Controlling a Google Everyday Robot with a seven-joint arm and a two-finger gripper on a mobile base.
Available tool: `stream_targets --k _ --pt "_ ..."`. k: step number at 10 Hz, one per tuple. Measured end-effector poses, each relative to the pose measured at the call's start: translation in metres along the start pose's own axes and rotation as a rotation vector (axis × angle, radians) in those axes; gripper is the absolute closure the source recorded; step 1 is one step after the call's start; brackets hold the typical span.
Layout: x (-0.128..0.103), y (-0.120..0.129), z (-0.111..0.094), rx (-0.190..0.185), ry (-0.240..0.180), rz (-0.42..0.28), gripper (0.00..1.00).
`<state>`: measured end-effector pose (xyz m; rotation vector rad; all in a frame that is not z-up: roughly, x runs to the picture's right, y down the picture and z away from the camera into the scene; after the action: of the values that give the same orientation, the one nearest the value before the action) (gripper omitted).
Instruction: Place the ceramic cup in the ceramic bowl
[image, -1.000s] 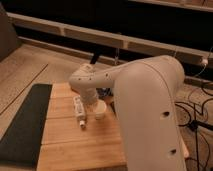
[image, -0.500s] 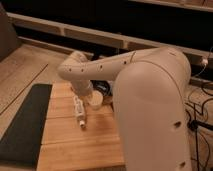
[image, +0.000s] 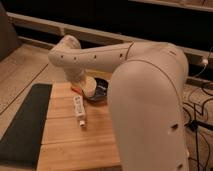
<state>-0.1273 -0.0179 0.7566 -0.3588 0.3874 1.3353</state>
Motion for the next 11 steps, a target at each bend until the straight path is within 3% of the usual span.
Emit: stream_targets --k 4,6,8,10,11 --pt "0.0 0.0 0.001 0.003 0.001 -0.001 1.0" --pt "-0.005 -0.008 0.005 0.045 -0.008 -0.011 1.0" --pt "-0.034 -0.041 0.006 0.095 -0.061 0.014 1.0" --pt "-0.055 -0.059 0.012 0.094 -0.099 0.031 1.0" --pt "-0.065 -0.063 0.021 0.075 -0.109 0.04 1.0"
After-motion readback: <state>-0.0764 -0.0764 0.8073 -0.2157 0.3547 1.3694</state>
